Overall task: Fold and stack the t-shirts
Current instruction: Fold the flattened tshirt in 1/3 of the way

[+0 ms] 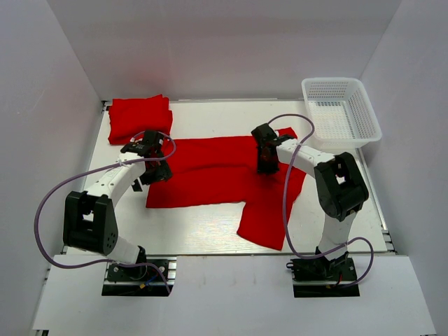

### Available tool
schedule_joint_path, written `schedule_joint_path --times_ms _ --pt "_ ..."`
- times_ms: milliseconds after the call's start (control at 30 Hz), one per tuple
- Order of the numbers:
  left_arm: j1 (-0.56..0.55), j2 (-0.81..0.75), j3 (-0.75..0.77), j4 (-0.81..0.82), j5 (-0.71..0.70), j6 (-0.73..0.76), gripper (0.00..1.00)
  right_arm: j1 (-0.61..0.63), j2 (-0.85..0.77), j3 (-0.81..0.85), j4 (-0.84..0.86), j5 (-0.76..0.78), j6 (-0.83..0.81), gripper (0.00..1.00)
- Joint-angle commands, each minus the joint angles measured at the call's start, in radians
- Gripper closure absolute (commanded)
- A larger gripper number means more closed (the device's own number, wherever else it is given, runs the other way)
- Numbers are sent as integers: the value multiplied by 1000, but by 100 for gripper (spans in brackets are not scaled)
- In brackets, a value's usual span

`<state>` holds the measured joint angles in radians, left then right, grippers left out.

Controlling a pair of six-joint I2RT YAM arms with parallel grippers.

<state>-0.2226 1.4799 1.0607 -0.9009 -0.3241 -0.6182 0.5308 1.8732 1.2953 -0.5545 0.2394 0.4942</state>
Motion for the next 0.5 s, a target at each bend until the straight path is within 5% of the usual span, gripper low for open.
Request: schedule_joint_path --times_ms 0,67,233,467 --pt "-3 -9 -4 22 0 -8 0 3 3 36 -21 32 17 78" --pt "-3 -9 -4 22 0 -8 0 3 0 35 -24 49 18 100" --pt "-3 -9 5 11 0 -8 0 1 -3 70 -90 57 9 100" --pt "-3 -20 15 2 -9 -8 0 5 49 242 -504 -98 -35 100"
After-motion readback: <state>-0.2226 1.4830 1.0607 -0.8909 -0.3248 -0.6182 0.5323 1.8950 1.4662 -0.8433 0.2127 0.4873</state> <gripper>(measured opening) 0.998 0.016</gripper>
